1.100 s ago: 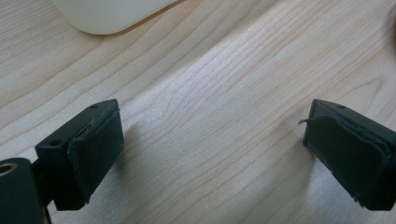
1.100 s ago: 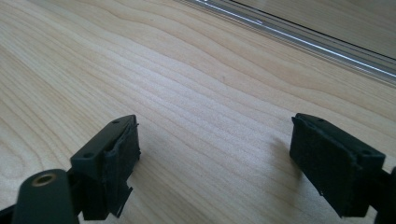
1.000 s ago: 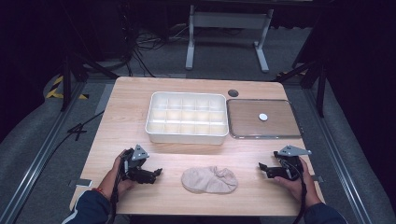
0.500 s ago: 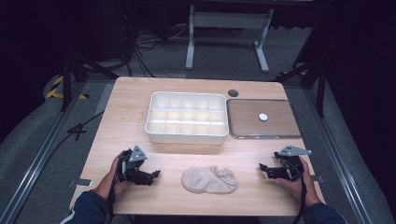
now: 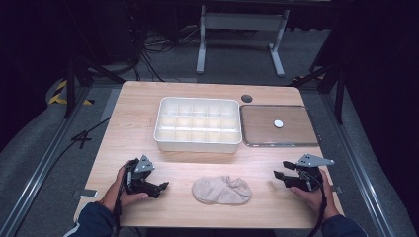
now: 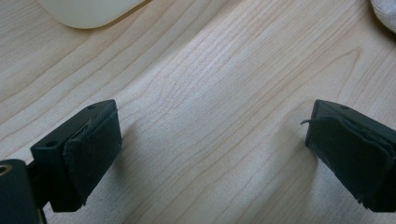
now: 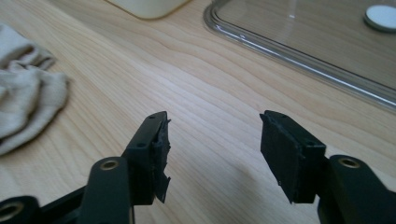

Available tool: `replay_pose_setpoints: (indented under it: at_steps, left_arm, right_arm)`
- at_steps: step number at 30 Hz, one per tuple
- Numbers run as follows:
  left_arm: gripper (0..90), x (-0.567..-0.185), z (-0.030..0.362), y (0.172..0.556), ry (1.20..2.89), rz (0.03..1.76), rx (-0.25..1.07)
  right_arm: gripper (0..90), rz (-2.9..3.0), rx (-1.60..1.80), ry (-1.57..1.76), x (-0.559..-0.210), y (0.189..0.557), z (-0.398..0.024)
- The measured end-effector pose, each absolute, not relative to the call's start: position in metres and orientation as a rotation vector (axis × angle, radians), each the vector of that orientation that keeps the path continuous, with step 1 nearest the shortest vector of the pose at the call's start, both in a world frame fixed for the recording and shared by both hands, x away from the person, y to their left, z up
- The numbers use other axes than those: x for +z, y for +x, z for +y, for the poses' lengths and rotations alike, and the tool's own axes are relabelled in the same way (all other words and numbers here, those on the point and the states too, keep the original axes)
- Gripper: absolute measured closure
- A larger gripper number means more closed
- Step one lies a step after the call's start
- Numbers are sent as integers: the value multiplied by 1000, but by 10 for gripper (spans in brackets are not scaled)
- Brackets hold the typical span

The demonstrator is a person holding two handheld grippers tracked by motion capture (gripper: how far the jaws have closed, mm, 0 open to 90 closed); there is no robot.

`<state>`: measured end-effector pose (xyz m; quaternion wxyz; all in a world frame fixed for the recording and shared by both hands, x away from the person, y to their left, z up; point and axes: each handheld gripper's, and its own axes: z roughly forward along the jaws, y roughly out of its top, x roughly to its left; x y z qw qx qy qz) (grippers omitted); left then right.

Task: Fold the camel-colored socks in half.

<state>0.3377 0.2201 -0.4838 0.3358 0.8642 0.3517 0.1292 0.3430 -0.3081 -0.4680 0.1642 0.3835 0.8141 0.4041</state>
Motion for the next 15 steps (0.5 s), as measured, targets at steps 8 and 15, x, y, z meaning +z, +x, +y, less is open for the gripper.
replay_pose_setpoints:
  at_steps: [8,15]
  left_arm:
    - [32,-484,220,338,2260,914,341]
    - [34,-484,220,337,2258,920,346]
  right_arm:
    - [611,2338,1278,992,-453,334,-288]
    - [724,2409,1325,841,-445,327,-252]
